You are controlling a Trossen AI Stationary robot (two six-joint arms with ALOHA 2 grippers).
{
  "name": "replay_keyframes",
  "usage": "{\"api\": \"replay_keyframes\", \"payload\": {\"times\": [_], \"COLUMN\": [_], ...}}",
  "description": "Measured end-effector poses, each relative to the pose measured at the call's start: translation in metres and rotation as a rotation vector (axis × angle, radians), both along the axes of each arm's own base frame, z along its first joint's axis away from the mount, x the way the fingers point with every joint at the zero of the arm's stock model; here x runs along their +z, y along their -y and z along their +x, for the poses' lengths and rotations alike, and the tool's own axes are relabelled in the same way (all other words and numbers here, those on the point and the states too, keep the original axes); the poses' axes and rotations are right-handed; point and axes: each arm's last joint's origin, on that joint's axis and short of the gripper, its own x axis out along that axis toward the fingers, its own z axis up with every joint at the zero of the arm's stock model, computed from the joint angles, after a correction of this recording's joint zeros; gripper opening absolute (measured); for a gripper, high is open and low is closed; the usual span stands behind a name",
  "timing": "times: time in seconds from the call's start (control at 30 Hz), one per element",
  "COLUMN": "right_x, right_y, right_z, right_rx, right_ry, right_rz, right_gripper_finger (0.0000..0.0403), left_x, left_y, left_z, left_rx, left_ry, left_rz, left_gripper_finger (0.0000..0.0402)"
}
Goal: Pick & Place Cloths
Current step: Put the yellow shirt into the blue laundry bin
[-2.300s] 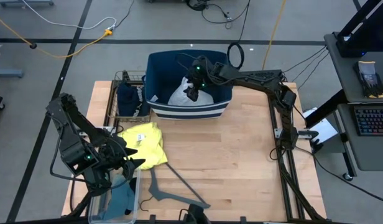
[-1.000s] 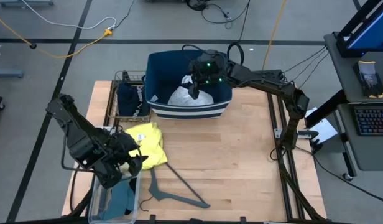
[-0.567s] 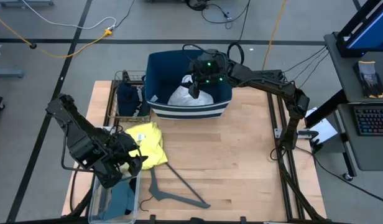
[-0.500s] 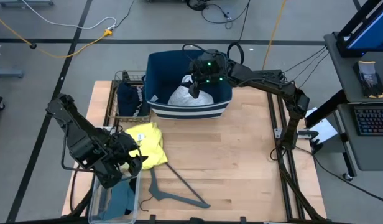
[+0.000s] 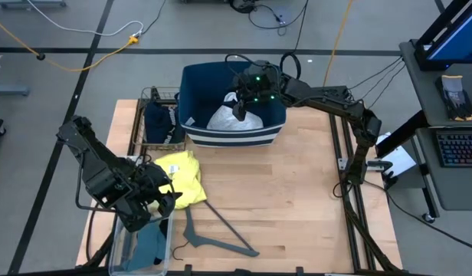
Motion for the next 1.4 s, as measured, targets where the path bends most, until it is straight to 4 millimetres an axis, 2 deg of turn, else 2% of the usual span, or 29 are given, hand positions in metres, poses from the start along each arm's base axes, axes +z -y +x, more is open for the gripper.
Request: {"api": "replay_keyframes", "payload": {"times": [0.23, 0.5, 0.77, 0.97, 1.17, 1.4], "right_x": [0.004, 0.036, 0.079, 0.107, 0.121, 0.125], "right_y": [-0.003, -0.023, -0.058, -0.085, -0.107, -0.12], "right_z": [-0.005, -0.022, -0.053, -0.081, -0.108, -0.136], "right_rx": [0.007, 0.049, 0.106, 0.155, 0.204, 0.223], "right_ry": [-0.01, 0.063, 0.172, 0.236, 0.23, 0.157], "right_rz": [0.005, -0.053, -0.101, -0.122, -0.128, -0.09], "right_gripper_finger": [0.0267, 0.0267, 0.0267, 0.0267, 0.0267, 0.0267], "left_x": [-0.012, -0.054, -0.082, -0.103, -0.126, -0.144], "left_y": [0.002, -0.005, -0.03, -0.051, -0.063, -0.077], "left_z": [0.009, 0.02, 0.026, 0.031, 0.04, 0.039], "left_rx": [-0.054, -0.082, -0.114, -0.094, -0.133, -0.145], "left_ry": [-0.174, -0.415, -0.542, -0.634, -0.622, -0.666], "left_rz": [-0.075, -0.059, 0.048, 0.019, -0.043, -0.093], "left_gripper_finger": [0.0306, 0.0306, 0.0306, 0.0306, 0.0306, 0.0306]}}
